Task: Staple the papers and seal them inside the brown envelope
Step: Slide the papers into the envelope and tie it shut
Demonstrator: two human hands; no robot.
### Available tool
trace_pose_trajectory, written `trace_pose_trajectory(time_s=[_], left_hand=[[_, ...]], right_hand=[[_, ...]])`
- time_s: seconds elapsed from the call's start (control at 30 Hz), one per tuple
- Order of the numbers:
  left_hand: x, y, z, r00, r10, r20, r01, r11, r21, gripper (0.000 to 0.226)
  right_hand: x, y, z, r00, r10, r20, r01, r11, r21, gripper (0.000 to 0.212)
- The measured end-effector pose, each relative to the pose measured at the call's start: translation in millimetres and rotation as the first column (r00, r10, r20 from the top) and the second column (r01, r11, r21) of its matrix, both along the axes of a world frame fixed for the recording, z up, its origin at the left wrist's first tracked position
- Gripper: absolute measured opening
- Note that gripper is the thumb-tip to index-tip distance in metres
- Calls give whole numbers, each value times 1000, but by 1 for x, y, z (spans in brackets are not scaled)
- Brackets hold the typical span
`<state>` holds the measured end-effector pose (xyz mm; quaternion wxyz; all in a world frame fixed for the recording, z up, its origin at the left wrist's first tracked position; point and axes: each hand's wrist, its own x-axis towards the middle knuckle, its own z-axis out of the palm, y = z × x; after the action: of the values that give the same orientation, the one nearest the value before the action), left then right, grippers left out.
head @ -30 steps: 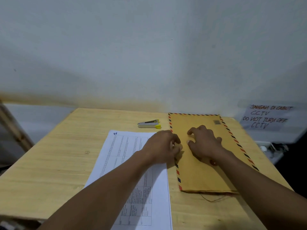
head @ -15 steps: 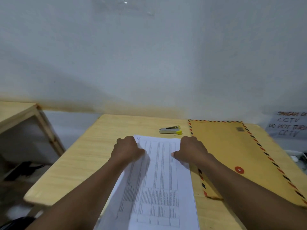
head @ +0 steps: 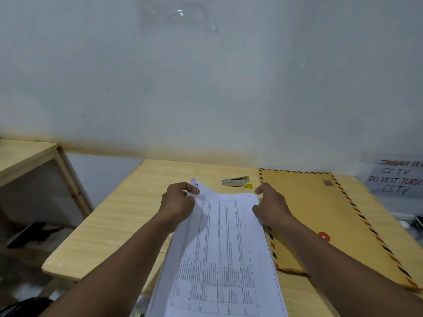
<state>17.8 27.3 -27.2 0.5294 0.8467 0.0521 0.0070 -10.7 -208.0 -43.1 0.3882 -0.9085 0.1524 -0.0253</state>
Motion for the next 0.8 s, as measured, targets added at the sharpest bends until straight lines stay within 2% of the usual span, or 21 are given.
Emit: trace_pose_trajectory(time_s=[0.1, 0.17, 0.27, 0.33, 0.37, 0.43, 0.53, 0.6, 0.7, 0.8], left_hand=[[-6, -4, 10, 992, 56, 113, -45, 994, -100, 34], [-7, -5, 21, 974, 98, 205, -56, 977, -204, 29], [-3, -8, 43, 960, 134, 245, -28, 919, -394, 21], [4, -12, 54, 960, 145, 241, -13, 879, -476, 21], [7, -15, 59, 961, 138, 239, -2, 868, -496, 21], [9, -24, 66, 970, 81, 228, 53, 848, -527, 20], [3, -41, 66, 968, -190, 167, 251, 804, -539, 20], [-3, -56, 60, 938, -310, 153, 343, 789, -510, 21], [-9, -83, 65, 950, -197, 243, 294, 826, -481, 19], [-12, -107, 82, 904, -117, 412, 304, 853, -425, 19]], right_hand=[[-5, -2, 6, 998, -12, 66, 4, 993, 117, 23], [-8, -5, 15, 995, 21, 95, -47, 961, 272, 22], [-19, -15, 33, 988, 124, 94, -155, 796, 585, 17], [-23, -24, 40, 980, 157, 124, -199, 716, 669, 12], [-23, -28, 44, 977, 139, 161, -212, 704, 678, 11], [-21, -37, 53, 964, 43, 262, -207, 742, 638, 11], [-21, -52, 73, 904, -82, 419, -171, 829, 532, 24], [-27, -63, 88, 863, -121, 490, -136, 879, 457, 20], [-38, -79, 105, 830, -107, 547, -87, 944, 318, 13], [-49, -95, 115, 801, -122, 587, -58, 959, 278, 11]])
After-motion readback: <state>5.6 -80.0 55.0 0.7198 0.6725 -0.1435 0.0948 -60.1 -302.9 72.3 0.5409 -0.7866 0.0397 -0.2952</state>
